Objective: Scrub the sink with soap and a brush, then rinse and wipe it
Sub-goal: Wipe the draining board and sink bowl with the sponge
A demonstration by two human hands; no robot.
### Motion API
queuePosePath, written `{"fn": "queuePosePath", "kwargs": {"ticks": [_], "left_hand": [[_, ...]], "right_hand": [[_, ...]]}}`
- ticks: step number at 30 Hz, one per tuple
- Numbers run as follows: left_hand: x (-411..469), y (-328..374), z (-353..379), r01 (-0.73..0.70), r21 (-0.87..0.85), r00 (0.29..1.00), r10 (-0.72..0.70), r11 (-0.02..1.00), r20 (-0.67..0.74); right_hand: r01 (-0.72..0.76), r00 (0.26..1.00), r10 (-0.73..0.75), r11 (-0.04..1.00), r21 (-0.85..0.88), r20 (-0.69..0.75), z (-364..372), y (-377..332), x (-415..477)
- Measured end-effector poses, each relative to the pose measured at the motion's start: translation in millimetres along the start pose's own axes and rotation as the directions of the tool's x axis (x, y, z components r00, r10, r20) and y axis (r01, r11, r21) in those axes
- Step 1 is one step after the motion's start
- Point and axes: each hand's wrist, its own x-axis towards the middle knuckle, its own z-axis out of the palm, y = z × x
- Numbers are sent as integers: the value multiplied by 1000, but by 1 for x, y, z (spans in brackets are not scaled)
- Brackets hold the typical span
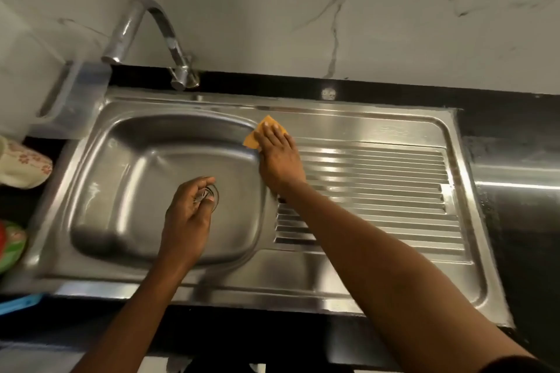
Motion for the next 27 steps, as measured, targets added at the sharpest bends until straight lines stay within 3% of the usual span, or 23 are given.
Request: {"fn": "queuePosePath", "kwargs": {"ticks": [7, 11, 14, 20, 24, 27], "left_hand": [[-12, -11, -20, 31, -29, 998, -33, 999, -59], [-16, -25, -33, 25, -43, 994, -29, 999, -104], [-15, -35, -45, 24, -31, 995, -26, 999, -98], [-6, -46, -77, 16, -35, 999, -17, 999, -28], [2, -50, -102, 18, -42, 1000, -18, 999, 4], [9, -55, -118, 10, -30, 1000, -9, 999, 29]], "right_hand": [[402, 915, -387, 902, -160, 117, 3, 11, -15], [530, 848, -492, 802, -277, 198, 3, 9, -31], [552, 833, -497, 782, -291, 243, 7, -6, -57], [432, 885, -389, 891, -137, 256, 26, -46, -139], [147, 942, -142, 989, 9, 305, 36, -106, -174], [-93, 934, 21, 978, 186, 356, 45, -144, -176]]}}
